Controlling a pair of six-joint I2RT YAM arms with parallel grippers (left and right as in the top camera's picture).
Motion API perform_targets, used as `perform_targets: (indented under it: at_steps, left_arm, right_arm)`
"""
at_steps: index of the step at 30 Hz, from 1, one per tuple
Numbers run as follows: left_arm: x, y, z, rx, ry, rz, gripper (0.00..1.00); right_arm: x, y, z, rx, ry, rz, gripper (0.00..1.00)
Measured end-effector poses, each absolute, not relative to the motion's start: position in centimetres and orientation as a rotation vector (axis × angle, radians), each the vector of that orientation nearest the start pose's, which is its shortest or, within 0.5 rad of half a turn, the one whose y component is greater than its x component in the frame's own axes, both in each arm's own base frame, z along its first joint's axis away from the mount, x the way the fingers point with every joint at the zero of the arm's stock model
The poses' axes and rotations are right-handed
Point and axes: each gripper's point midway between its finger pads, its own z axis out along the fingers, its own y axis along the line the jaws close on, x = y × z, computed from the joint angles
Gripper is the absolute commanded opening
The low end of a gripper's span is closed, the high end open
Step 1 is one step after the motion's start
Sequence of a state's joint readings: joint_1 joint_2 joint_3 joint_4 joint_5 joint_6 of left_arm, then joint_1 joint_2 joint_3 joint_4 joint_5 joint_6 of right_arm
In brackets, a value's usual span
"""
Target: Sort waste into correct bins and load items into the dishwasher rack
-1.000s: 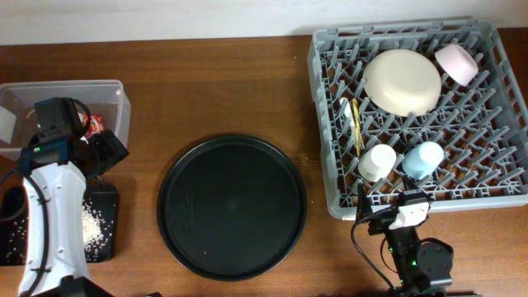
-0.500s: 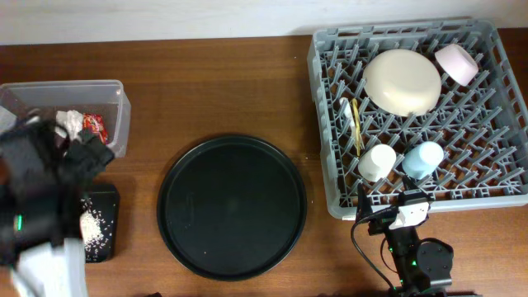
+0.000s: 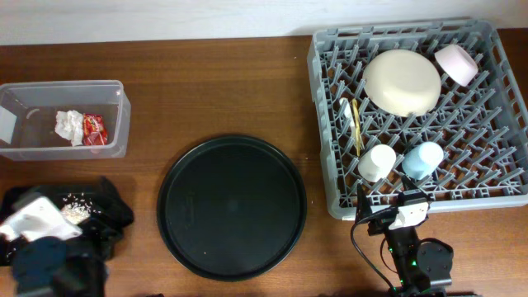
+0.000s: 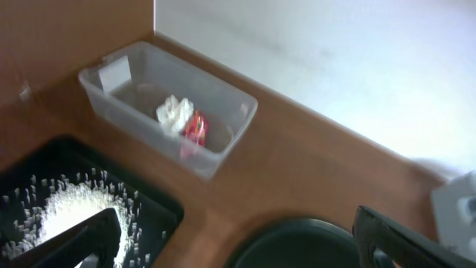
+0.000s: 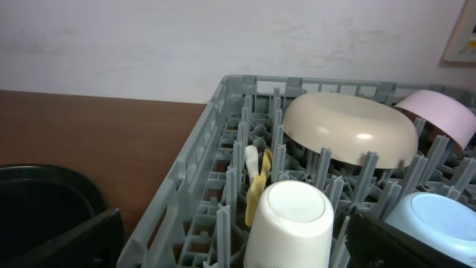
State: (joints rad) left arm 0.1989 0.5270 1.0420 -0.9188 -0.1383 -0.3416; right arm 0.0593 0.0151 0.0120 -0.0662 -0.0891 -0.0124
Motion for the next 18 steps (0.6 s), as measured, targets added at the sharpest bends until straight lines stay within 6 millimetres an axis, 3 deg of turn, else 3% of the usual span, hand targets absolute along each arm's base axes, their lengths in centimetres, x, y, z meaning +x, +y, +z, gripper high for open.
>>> perform_targets:
  at_steps: [3,6,12,14,18]
  left_arm:
    - [19.0,5.3,25.8,-0.592,1.985,0.027,0.99]
    - [19.6,3.8,21.8,-0.513,2.000,-0.024,0.99]
    - [22.7,2.2,20.6,-0.412,1.817,-0.118,0.99]
    - [24.1,2.0,21.2,-0.390,1.700,-0.152,0.99]
    - [24.8,1.7,21.7,-0.358,1.567,-0.191,0.99]
  right_arm:
    - [24.4,3.0,16.0,-0.127,1.636,0.109,0.98]
    - [24.4,3.0,16.0,-0.127,1.636,0.109,0.98]
    - [24.4,3.0,16.0,-0.127,1.635,0.109,0.98]
    - [24.4,3.0,16.0,-0.127,1.635,0.109,0.98]
    - [24.4,3.0,16.0,-0.127,1.635,0.109,0.98]
